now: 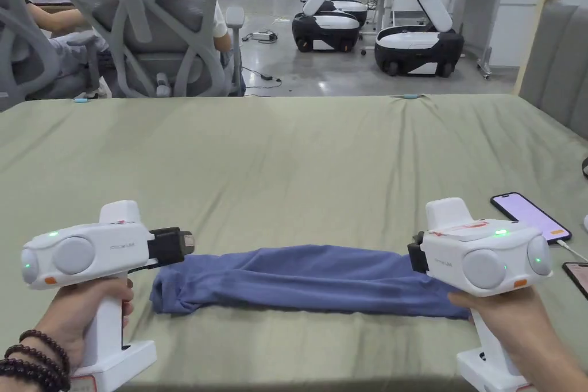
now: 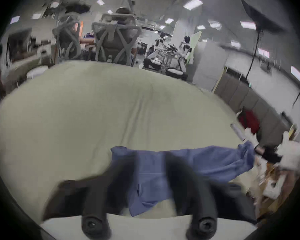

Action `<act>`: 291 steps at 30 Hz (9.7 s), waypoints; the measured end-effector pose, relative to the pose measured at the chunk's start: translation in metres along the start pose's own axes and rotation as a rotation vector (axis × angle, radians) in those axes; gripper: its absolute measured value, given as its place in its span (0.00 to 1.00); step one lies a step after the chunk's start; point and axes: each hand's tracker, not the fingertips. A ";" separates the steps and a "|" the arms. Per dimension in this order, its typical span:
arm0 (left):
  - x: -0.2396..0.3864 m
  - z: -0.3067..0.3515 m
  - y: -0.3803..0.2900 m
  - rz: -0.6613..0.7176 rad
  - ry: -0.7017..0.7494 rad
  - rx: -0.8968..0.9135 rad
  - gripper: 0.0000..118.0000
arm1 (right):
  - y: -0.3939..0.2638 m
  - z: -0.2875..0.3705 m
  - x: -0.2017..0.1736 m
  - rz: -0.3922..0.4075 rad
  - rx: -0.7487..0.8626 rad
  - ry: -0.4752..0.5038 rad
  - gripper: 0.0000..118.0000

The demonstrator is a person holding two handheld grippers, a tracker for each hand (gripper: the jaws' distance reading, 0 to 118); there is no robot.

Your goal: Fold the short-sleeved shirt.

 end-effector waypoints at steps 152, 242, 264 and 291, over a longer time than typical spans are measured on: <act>-0.023 -0.043 -0.019 0.060 0.179 -0.046 0.11 | -0.024 -0.001 -0.002 -0.072 -0.045 0.057 0.00; 0.094 -0.039 -0.033 -0.003 -0.274 -0.068 0.00 | 0.002 -0.011 -0.009 -0.218 0.020 0.324 0.00; 0.077 -0.098 -0.048 0.202 -0.241 -0.162 0.97 | -0.038 -0.108 0.003 -0.475 -0.117 0.439 0.00; -0.036 -0.036 0.027 0.028 -0.193 -0.180 0.14 | 0.029 -0.096 -0.175 -0.123 0.037 0.404 0.00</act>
